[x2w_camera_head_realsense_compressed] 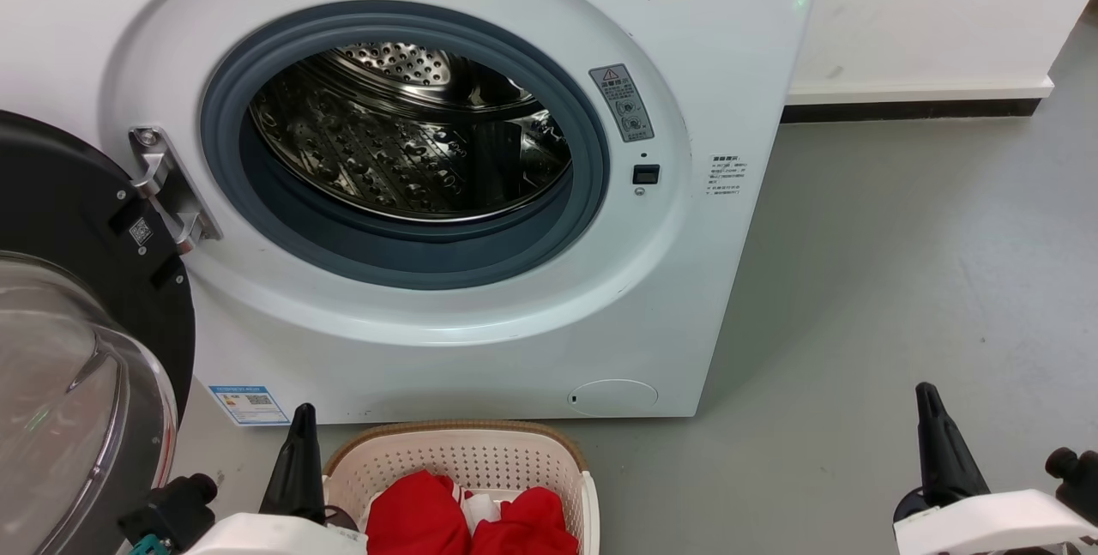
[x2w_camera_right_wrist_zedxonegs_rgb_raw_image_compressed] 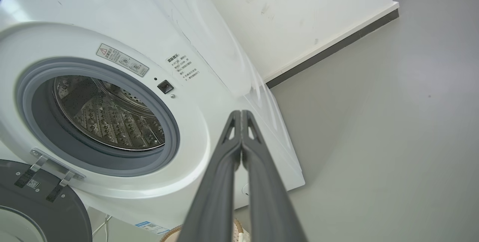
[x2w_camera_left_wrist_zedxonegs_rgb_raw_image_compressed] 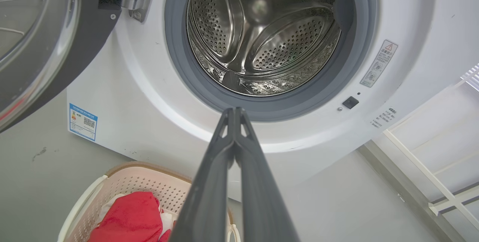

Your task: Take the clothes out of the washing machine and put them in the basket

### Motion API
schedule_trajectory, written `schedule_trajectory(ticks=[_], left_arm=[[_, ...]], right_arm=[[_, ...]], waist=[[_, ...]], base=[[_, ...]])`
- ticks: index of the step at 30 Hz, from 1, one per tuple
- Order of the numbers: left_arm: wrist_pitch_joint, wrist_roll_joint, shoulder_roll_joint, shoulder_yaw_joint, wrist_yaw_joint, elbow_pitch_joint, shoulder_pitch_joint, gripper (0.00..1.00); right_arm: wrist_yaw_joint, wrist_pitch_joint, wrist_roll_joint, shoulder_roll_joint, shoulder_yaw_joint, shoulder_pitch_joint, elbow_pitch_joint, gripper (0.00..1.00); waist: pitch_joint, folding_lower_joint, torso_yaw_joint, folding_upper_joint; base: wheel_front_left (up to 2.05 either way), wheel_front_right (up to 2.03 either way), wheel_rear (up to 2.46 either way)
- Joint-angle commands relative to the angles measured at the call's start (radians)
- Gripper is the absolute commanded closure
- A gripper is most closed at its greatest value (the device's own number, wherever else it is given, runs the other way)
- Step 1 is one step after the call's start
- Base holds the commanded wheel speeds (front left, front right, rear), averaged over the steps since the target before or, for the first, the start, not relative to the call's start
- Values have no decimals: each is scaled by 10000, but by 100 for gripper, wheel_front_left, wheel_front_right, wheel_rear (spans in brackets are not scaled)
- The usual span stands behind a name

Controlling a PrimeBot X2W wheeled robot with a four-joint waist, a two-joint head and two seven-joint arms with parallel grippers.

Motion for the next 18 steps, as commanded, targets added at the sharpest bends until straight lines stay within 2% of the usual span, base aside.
schedule_trajectory(ticks=[1,18], left_arm=[[68,-430,91,31,-68,-61,-296,100],[573,-2766,130,169,-277,263,-672,100]], right_arm=[[0,84,440,-85,-22,-340,-89,100],[-1,629,2753,-103,-72,-673,118,100]], waist=[[1,0,6,-1],[17,0,64,-1]], base=[[0,0,0],[0,0,0]])
